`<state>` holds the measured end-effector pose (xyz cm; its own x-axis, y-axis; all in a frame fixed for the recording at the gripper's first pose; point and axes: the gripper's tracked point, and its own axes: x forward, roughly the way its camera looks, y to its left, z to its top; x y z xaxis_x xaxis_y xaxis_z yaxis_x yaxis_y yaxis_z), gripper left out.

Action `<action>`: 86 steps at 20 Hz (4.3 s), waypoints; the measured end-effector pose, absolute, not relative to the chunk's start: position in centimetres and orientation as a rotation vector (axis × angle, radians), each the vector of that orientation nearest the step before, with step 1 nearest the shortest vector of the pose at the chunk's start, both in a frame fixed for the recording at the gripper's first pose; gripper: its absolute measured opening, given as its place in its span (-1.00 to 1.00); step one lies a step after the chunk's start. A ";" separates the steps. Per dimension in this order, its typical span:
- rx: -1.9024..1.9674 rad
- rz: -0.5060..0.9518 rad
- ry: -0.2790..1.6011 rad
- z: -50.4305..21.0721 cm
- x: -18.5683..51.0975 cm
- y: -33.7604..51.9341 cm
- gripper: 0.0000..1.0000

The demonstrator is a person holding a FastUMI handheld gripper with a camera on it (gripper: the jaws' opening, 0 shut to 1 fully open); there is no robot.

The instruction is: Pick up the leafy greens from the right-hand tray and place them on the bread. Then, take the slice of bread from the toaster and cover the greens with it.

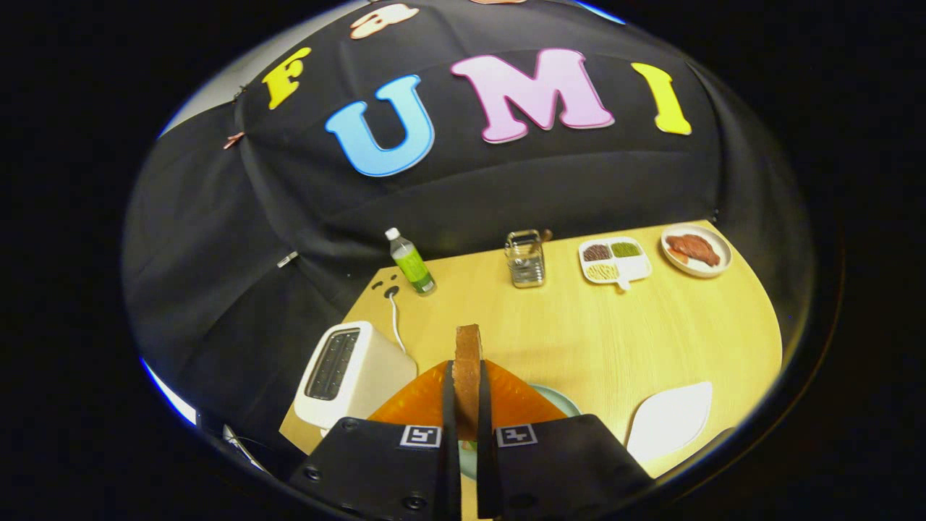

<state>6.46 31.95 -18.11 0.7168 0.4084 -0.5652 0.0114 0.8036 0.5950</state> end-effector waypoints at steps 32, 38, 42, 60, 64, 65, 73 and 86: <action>0.449 0.119 0.937 -35.1 1.6 31.3 0.43; 0.317 0.136 0.848 -33.6 1.7 29.3 0.98; 0.242 0.161 0.745 -29.9 2.6 27.7 0.99; 0.246 0.064 0.260 -5.6 2.3 16.1 1.00; 0.211 0.045 0.223 -3.4 0.7 14.5 1.00; 0.211 0.044 0.216 -3.0 0.4 14.4 1.00; 0.177 0.065 0.216 -3.0 0.0 15.0 1.00; 0.155 0.046 0.200 -2.6 0.2 14.0 0.96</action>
